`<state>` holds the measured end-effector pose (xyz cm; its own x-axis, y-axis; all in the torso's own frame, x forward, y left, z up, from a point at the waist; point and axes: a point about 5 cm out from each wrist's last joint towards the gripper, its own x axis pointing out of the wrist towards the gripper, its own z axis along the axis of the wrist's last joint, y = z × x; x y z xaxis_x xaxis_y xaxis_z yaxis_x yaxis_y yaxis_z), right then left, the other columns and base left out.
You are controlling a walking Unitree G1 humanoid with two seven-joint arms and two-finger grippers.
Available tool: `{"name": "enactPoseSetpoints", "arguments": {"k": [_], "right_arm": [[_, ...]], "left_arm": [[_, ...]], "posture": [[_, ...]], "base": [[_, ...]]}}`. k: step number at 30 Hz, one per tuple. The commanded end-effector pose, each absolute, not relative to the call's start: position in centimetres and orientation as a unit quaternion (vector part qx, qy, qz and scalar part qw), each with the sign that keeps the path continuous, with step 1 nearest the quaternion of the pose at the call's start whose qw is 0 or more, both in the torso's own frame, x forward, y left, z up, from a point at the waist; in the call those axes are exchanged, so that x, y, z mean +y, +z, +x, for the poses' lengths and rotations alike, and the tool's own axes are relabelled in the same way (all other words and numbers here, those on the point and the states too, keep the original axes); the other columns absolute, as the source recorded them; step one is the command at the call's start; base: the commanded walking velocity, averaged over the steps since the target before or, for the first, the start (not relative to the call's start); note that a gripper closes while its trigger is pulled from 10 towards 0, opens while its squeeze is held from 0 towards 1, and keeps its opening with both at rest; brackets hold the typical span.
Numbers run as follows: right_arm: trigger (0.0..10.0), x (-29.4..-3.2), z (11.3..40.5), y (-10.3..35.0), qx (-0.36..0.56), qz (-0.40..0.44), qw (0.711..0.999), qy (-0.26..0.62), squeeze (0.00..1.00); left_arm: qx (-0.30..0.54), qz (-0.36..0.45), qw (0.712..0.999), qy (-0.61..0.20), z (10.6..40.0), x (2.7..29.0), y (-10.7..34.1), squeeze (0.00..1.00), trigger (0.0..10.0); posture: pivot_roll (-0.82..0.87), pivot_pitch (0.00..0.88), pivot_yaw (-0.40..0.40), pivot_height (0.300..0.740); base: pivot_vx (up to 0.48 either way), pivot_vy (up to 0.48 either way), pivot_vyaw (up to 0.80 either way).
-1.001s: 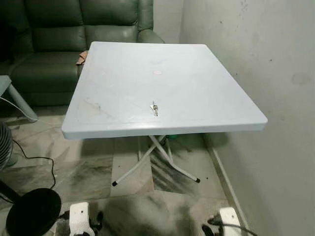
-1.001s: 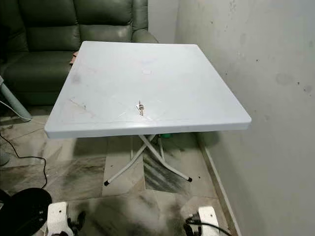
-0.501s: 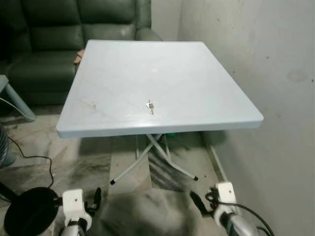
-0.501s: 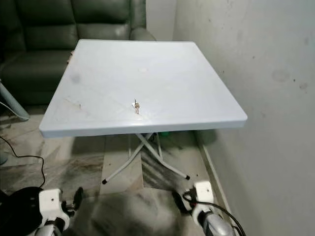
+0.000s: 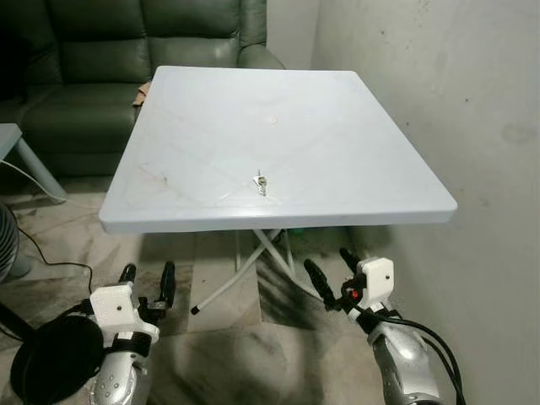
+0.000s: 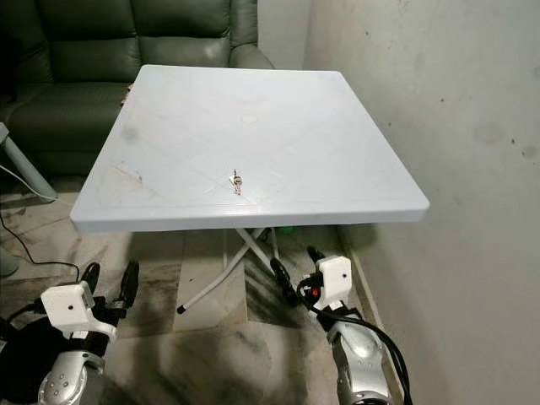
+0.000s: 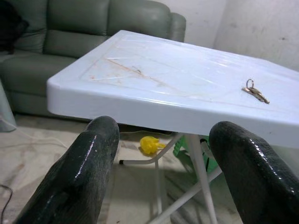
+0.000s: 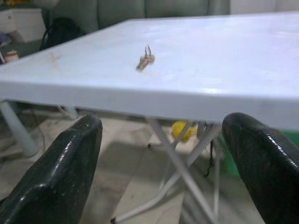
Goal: Hang keys on a hook
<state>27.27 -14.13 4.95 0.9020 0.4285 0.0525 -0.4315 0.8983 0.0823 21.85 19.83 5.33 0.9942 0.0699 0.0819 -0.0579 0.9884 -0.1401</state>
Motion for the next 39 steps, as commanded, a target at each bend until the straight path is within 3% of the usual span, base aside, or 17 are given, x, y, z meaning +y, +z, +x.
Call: {"name": "enactPoseSetpoints", "arguments": {"k": [1,18,19,30,39], "right_arm": [[10.0,-14.2,27.4,5.5,-0.024,0.041,0.975,0.215,1.00],[10.0,-14.9,26.5,7.6,-0.032,0.035,0.983,0.176,1.00],[10.0,-15.1,26.8,7.8,-0.033,0.030,0.985,0.169,0.00],[10.0,-14.8,27.3,8.2,-0.028,0.017,0.984,0.174,0.00],[10.0,-14.7,27.2,8.1,-0.022,0.018,0.984,0.176,0.00]], "left_arm": [[-0.038,-0.073,0.996,0.040,21.6,20.0,5.6,0.00,10.0],[-0.042,-0.075,0.993,0.083,20.8,20.5,8.1,0.00,10.0],[-0.041,-0.071,0.993,0.084,21.1,20.5,8.4,0.00,10.0],[-0.033,-0.070,0.994,0.075,22.0,20.1,9.3,0.00,10.0],[-0.033,-0.069,0.995,0.069,22.1,19.9,9.6,0.00,10.0]], "posture": [[-0.06,0.000,-0.045,0.728],[-0.05,0.000,-0.042,0.728],[-0.04,0.000,-0.044,0.728],[-0.04,0.000,-0.051,0.728],[-0.04,0.000,-0.050,0.728]], "base": [[0.000,0.000,0.00],[0.000,0.000,0.00],[0.000,0.000,0.00],[0.000,0.000,0.00],[0.347,0.000,0.00]]}}
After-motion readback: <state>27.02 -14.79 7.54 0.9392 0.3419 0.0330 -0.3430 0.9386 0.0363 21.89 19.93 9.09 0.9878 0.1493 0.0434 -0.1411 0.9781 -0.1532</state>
